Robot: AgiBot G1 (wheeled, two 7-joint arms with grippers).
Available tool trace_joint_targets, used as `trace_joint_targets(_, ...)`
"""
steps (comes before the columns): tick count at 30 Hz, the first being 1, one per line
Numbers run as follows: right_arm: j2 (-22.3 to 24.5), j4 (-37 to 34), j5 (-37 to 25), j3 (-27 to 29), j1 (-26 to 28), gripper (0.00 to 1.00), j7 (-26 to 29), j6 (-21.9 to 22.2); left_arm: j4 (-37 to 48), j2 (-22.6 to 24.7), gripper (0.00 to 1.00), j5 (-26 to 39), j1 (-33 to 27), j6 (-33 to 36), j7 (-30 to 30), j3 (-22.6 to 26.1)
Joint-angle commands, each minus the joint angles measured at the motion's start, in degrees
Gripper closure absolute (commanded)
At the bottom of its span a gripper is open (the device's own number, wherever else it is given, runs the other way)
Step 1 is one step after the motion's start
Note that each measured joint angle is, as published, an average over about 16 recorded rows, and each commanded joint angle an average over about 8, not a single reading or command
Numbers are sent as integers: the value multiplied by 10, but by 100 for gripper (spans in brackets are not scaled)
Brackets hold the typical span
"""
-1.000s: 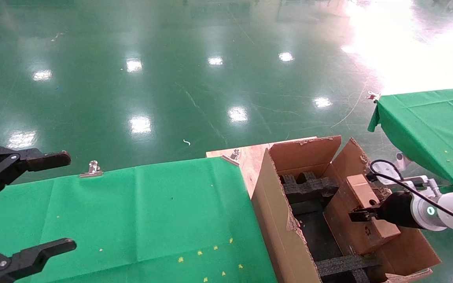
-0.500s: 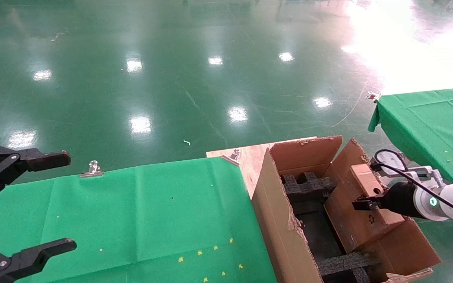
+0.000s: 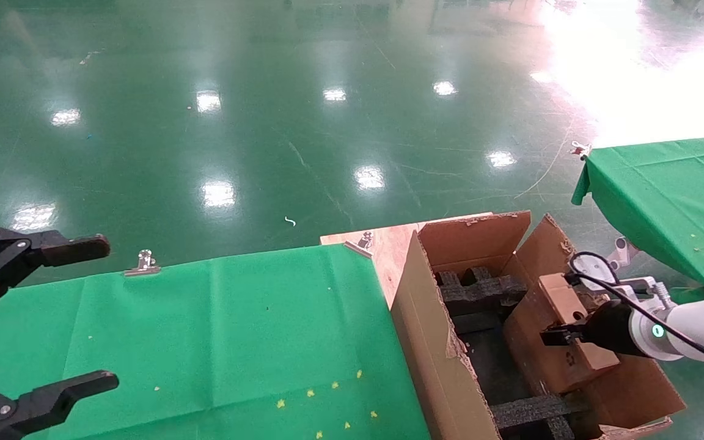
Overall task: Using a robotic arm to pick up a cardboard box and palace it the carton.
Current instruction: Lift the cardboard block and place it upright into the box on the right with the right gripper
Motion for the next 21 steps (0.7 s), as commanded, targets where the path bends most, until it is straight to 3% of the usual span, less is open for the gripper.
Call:
trace_joint_targets(1,-5,-5,0,-2,-6,100,3,5,0,0,0,0,0,0,0,0)
trace_joint_targets(17,-51,-61,7,-17,-61,98,8,43,0,0,0,0,0,0,0,0)
trace_joint_targets(18,-52,-63,8,-17,-62,93,8,45,0,0,0,0,0,0,0,0)
trace_joint_targets(21,-56,-70,10,-17,-67,55,8,50,0,0,0,0,0,0,0,0)
